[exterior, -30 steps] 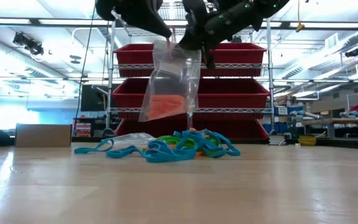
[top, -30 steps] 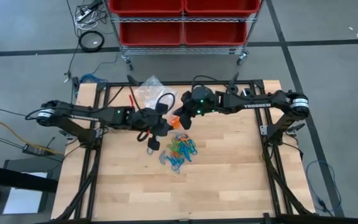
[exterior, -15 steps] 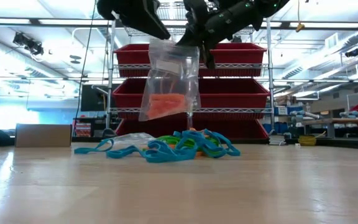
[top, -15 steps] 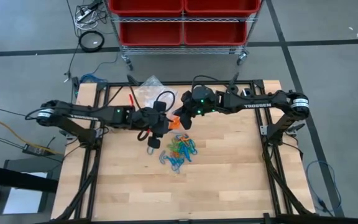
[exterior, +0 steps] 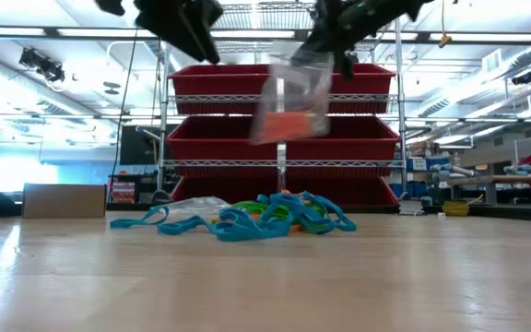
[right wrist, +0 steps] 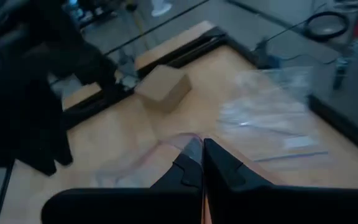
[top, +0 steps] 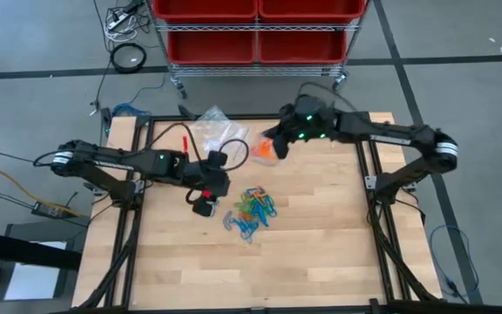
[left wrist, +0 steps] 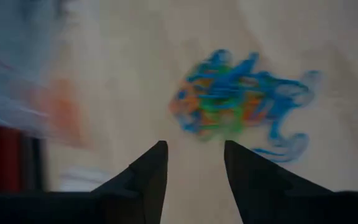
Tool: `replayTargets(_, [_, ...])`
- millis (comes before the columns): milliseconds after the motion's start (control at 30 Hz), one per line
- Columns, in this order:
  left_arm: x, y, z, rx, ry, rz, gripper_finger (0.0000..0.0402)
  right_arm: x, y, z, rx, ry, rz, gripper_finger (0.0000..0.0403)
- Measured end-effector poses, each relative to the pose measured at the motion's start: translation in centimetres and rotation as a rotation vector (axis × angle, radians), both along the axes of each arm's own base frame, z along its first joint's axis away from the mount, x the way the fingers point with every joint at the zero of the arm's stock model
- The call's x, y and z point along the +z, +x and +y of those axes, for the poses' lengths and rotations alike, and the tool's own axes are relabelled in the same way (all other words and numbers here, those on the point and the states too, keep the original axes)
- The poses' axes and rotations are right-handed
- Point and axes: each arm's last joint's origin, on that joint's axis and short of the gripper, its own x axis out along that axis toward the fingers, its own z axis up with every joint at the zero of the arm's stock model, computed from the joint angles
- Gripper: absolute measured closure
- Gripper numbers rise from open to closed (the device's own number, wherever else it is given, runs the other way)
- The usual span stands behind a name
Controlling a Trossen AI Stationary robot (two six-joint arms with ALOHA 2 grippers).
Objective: Sort rubber bands
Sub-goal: Put the orange rubber band into the transparent zip bag
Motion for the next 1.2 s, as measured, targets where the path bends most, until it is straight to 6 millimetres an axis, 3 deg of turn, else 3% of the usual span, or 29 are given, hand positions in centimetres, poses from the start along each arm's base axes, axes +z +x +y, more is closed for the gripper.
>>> replayTargets(233, [-6.3, 0.7, -1.0, -0.152, -0.282, -0.09, 0.0245, 2.0, -3.0, 0.7, -0.023, -0.005, 0.007, 0.0403])
replayTargets(367, [-11.2, 0.8, -1.2, -0.151, -0.38, -0.079, 0.0245, 1.9, -3.2, 1.4, -0.009, -0.018, 0.045, 0.0403])
replayTargets(500, [-14.2, 1.8, -1.3, -0.14, -0.396, -0.101, 0.0245, 1.6, -2.8, 1.8, -0.005, -0.03, 0.062, 0.0403])
replayTargets(767, [-14.1, 4.5, -1.0, -0.089, -0.274, -0.236, 0.0244, -0.8, -0.9, 2.9, 0.053, -0.005, 0.18, 0.0403])
replayTargets(1100, [-14.4, 4.8, -0.8, -0.119, -0.276, -0.25, 0.0244, -0.6, -1.2, 2.6, 0.006, -0.017, 0.173, 0.0403])
replayTargets(1200, [-15.4, 5.2, -0.6, -0.11, -0.277, -0.231, 0.0244, -0.7, -1.4, 2.3, -0.011, -0.002, 0.183, 0.0403])
